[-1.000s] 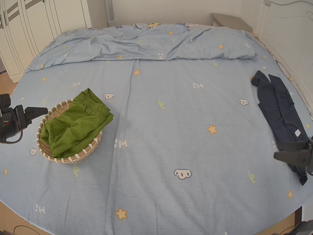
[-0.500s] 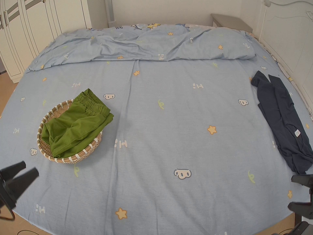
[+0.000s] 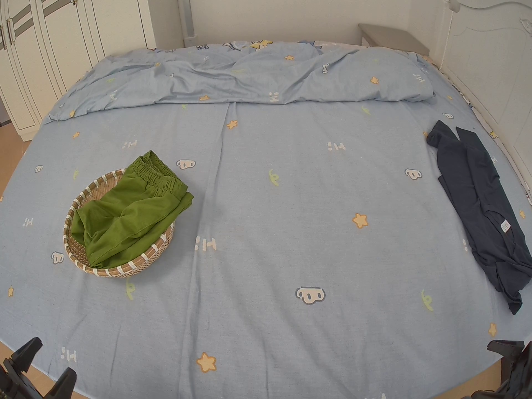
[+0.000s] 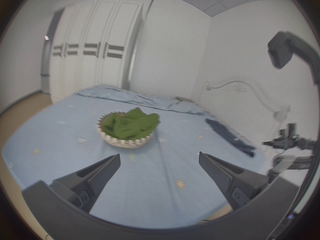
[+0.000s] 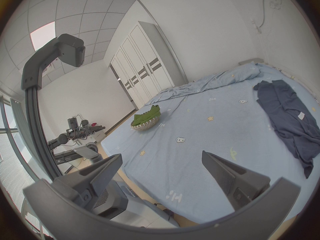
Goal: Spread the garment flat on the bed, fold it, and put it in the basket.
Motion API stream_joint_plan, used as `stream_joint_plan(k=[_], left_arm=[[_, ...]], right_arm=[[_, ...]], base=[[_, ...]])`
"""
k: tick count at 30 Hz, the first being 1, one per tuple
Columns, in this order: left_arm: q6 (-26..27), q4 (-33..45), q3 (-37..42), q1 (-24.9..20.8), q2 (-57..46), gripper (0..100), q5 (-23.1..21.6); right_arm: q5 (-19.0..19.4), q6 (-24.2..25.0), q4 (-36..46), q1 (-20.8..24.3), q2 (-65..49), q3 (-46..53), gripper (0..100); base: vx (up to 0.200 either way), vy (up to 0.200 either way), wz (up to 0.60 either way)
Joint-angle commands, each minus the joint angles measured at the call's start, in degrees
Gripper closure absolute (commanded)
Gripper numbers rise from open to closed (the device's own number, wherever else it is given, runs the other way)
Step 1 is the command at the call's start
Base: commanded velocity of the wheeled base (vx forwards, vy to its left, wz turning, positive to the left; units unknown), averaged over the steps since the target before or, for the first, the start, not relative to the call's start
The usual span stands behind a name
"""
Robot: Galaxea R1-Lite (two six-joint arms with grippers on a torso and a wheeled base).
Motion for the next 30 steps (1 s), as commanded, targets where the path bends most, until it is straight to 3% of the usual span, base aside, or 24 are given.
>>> stream_joint_plan(k=[1,4,6,9,10,11,13,15,19,21,23,24,30], left_arm=[[8.41,-2.71,6.48,0.73,-5.28,0,13.41],[9.99,-4.03,7.27,0.81,-5.36,0,14.11],[10.25,-4.38,7.62,0.73,-5.28,0,15.08],[6.30,-8.33,9.73,0.73,-5.36,0,25.10],[5.95,-8.51,9.73,0.81,-5.36,0,25.45],[1.90,-10.18,10.17,0.73,-5.28,0,28.88],[0.94,-9.83,10.17,0.73,-5.36,0,29.14],[1.20,-9.74,10.17,0.81,-5.28,0,29.14],[2.69,-9.92,10.17,0.90,-5.36,0,26.33],[8.23,-9.39,10.17,0.90,-5.28,0,20.88],[10.69,-7.98,10.17,0.90,-5.36,0,17.89],[12.36,-7.54,10.17,0.90,-5.36,0,16.31],[12.54,-7.81,10.17,0.81,-5.28,0,16.05]], right_arm=[[-6.63,0.10,-0.87,-4.25,-6.71,4.35,0],[-13.13,0.45,-1.92,-6.62,-7.50,4.70,0],[-14.19,0.54,-2.01,-7.94,-8.29,4.70,0],[-17.09,0.45,-2.98,-8.73,-12.07,5.14,0],[-17.44,0.45,-3.15,-8.73,-11.98,5.23,0],[-24.82,0.36,-6.23,-8.73,-11.72,6.81,0],[-35.46,-0.08,-11.68,-8.82,-11.72,8.92,0],[-42.05,-1.13,-10.97,-8.82,-11.72,9.01,0],[-43.98,-2.71,-10.62,-8.82,-11.72,8.92,0],[-43.45,-3.95,-9.65,-8.82,-11.98,8.66,0],[-40.73,-4.12,-8.25,-8.82,-11.98,8.22,0],[-36.25,-5.88,-6.58,-8.73,-12.07,8.04,0],[-35.19,-6.85,-7.19,-8.90,-11.89,8.57,0]], base=[[0.000,0.000,0.00],[0.000,0.000,0.00],[0.000,0.000,0.00],[0.000,0.000,0.00],[0.000,0.000,0.00],[0.000,0.000,0.00],[0.000,0.000,0.00],[0.000,0.000,0.00],[0.000,0.000,0.00],[0.000,0.000,0.00],[0.000,0.000,0.00],[0.000,0.000,0.00],[0.000,0.000,0.00]])
